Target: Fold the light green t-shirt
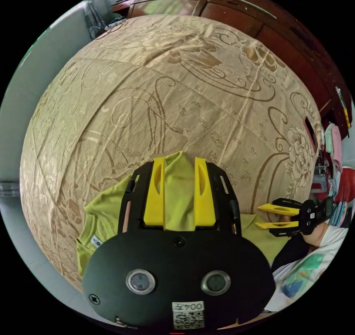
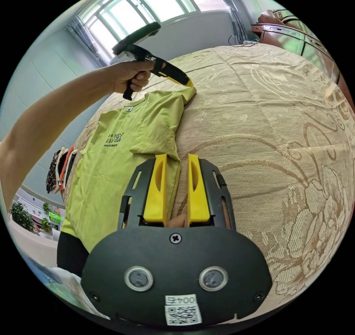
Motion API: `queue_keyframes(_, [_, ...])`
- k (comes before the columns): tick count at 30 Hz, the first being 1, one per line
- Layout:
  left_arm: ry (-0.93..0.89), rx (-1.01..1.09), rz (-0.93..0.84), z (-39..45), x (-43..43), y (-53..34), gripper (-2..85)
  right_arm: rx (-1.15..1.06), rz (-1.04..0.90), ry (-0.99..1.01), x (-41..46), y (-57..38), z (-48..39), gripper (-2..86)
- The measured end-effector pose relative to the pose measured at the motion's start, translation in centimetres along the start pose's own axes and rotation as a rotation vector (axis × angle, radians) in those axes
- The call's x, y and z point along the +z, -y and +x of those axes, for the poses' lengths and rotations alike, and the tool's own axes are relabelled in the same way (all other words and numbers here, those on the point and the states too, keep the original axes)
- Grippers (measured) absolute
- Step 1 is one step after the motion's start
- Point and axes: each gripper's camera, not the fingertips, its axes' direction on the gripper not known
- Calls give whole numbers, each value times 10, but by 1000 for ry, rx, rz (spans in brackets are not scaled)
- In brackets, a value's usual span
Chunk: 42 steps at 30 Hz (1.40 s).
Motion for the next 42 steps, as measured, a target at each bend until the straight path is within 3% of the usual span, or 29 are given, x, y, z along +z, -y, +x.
queue_keyframes(6, [0,10,-77,23,29,28,107,-8,-33,-28,9,6,-13,92])
queue_keyframes(12, [-10,21,-188,35,39,35,34,-13,-34,-108,11,8,-27,67])
queue_keyframes(18, [-192,-90,-120,9,21,32,11,-2,-11,-139,5,5,-29,12])
queue_keyframes(23, [-397,-256,69,-24,-6,27,7,105,65,-128,-12,-5,-13,0])
queue_keyframes(26, [-417,-299,88,-28,-2,27,7,201,39,-161,-12,-8,2,-5])
queue_keyframes(31, [-521,-412,119,-46,-4,15,11,309,58,12,-21,-19,46,-7])
queue_keyframes(37, [-833,-484,438,-73,-97,-34,17,247,141,11,-39,-27,50,-7])
queue_keyframes(39, [-827,-436,449,-62,-126,-60,16,223,145,16,-43,-28,52,-7])
queue_keyframes(42, [-668,-326,333,-19,-157,-111,11,232,147,65,-49,-31,63,-7])
